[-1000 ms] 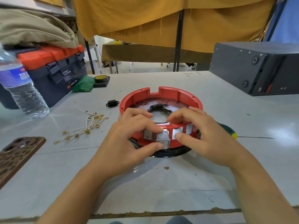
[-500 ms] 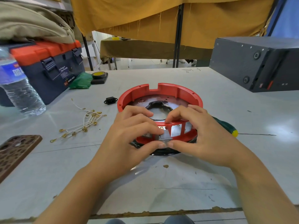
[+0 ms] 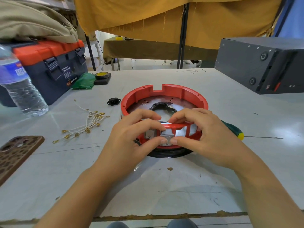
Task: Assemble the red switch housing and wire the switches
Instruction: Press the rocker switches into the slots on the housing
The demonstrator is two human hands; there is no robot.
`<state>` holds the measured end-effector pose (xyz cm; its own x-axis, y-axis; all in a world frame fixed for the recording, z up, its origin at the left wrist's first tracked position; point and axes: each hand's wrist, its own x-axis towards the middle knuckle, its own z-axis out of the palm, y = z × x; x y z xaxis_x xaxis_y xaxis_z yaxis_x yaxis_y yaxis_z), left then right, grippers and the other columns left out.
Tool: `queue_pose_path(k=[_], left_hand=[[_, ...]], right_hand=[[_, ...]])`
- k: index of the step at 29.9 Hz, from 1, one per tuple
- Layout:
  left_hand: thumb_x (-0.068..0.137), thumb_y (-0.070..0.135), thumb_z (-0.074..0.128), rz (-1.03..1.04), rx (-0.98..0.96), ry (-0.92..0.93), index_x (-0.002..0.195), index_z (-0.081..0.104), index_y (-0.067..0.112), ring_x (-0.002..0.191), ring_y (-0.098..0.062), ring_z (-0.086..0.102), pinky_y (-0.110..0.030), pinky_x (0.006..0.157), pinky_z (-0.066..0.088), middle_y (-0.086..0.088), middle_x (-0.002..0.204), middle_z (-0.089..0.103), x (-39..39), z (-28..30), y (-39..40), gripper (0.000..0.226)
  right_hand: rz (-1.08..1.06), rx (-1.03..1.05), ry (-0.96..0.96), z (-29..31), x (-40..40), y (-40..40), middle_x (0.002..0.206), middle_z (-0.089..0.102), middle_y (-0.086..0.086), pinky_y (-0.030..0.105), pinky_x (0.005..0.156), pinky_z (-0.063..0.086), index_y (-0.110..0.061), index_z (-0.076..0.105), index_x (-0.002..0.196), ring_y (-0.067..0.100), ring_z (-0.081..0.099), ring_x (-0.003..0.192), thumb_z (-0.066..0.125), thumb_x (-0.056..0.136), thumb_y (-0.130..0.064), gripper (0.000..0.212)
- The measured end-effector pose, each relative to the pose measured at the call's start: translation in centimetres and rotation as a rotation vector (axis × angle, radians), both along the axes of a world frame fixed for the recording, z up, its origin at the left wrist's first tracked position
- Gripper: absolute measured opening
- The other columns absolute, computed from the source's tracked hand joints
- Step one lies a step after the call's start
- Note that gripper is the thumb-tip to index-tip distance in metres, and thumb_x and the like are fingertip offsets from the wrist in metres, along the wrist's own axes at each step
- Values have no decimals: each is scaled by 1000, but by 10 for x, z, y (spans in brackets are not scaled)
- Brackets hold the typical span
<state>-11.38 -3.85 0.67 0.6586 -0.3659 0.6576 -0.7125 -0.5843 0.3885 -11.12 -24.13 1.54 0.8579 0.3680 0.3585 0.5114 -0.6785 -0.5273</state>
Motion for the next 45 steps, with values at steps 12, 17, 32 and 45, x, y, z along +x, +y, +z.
queue_pose_path(k=[12, 17, 32, 45], left_hand=[[74, 41, 69, 66, -71, 137, 98, 72, 25, 97, -5, 57, -38, 90, 45, 18, 100, 62, 2, 2, 1, 28], [71, 39, 70, 56, -123, 184, 92, 73, 24, 84, -2, 55, -19, 78, 42, 15, 90, 61, 5, 3, 0, 26], [72, 35, 69, -15, -207, 262, 90, 72, 30, 82, -12, 56, -33, 77, 45, 4, 84, 63, 8, 3, 1, 19], [73, 34, 69, 17, -198, 214, 87, 74, 25, 78, -12, 56, -33, 75, 45, 6, 81, 64, 8, 2, -1, 17]], right_hand=[[22, 73, -84, -1, 3, 2, 87, 56, -22, 17, 80, 31, -34, 66, 98, -4, 50, 88, 67, 80, -43, 20], [6, 105, -52, -2, 5, 2, 88, 59, -19, 22, 81, 36, -34, 68, 96, 0, 52, 90, 71, 79, -37, 17], [25, 241, 43, -2, 9, 2, 86, 62, -16, 31, 80, 49, -38, 69, 86, 4, 59, 90, 74, 74, -32, 14], [28, 306, 100, 2, 8, 5, 84, 62, -11, 36, 81, 50, -35, 72, 81, 7, 60, 87, 75, 70, -32, 12]])
